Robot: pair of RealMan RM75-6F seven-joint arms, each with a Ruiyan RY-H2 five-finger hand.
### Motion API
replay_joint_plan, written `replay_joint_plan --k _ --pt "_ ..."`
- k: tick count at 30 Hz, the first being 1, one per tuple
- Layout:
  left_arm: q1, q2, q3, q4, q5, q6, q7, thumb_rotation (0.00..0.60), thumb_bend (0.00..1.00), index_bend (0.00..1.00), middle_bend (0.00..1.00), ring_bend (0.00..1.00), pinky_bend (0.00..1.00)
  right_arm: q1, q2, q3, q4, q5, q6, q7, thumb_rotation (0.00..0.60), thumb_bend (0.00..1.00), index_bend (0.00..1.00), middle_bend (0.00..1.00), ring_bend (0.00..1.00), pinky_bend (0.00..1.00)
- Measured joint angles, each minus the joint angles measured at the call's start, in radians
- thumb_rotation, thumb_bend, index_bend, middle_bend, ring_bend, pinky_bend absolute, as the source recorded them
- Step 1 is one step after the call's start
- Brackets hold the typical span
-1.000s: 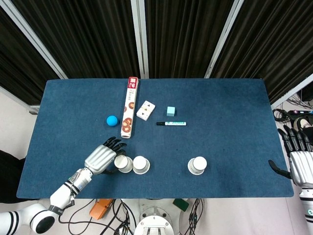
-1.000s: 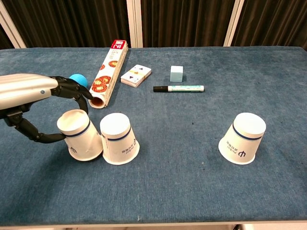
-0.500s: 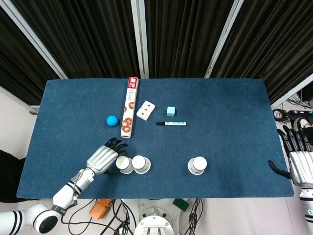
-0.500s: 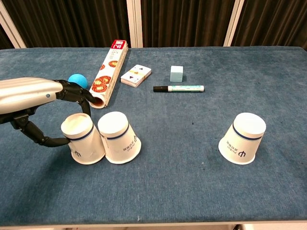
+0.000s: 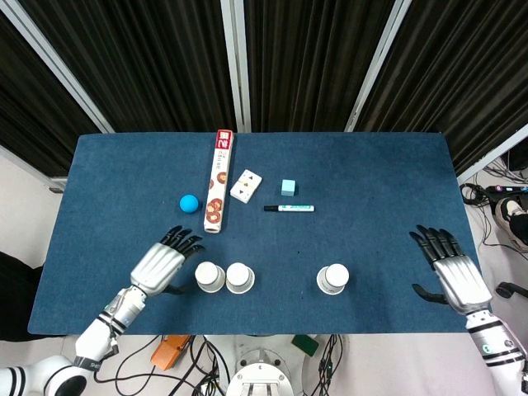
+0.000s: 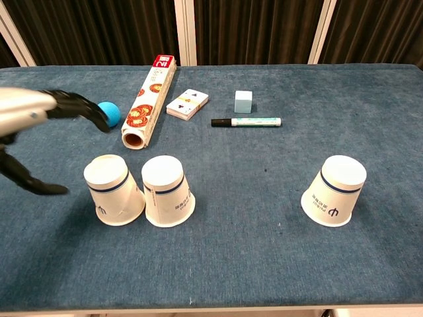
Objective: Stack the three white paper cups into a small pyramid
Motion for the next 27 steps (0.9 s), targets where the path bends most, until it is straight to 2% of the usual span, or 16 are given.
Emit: replay_joint_plan --k 5,13,20,27 --pt "0.059 0.053 0.003 -0.001 0.005 0.094 -0.03 0.6 0.15 0.22 0.14 0.07 0.01 0.088 -0.023 -0.01 -0.03 -0.02 -0.141 -0.037 0.6 0.36 0.01 0.0 0.0 0.0" --pt "0.13 0.105 0.008 0.03 -0.012 0.159 -0.125 0.6 0.15 0.22 0.14 0.07 0.01 0.228 -0.068 0.007 -0.079 0.027 -0.344 -0.146 0.6 0.45 0.12 0.0 0.0 0.0" --pt "0.16 0.115 0.01 0.058 -0.015 0.178 -0.171 0.6 0.15 0.22 0.14 0.07 0.01 0.304 -0.102 0.034 -0.098 0.126 -0.436 -0.218 0.6 0.5 0.16 0.02 0.0 0.0" --pt "0.173 0.115 0.008 0.071 -0.015 0.177 -0.187 0.6 0.15 0.22 0.14 0.07 0.01 0.349 -0.132 0.034 -0.095 0.176 -0.486 -0.241 0.6 0.53 0.25 0.05 0.0 0.0"
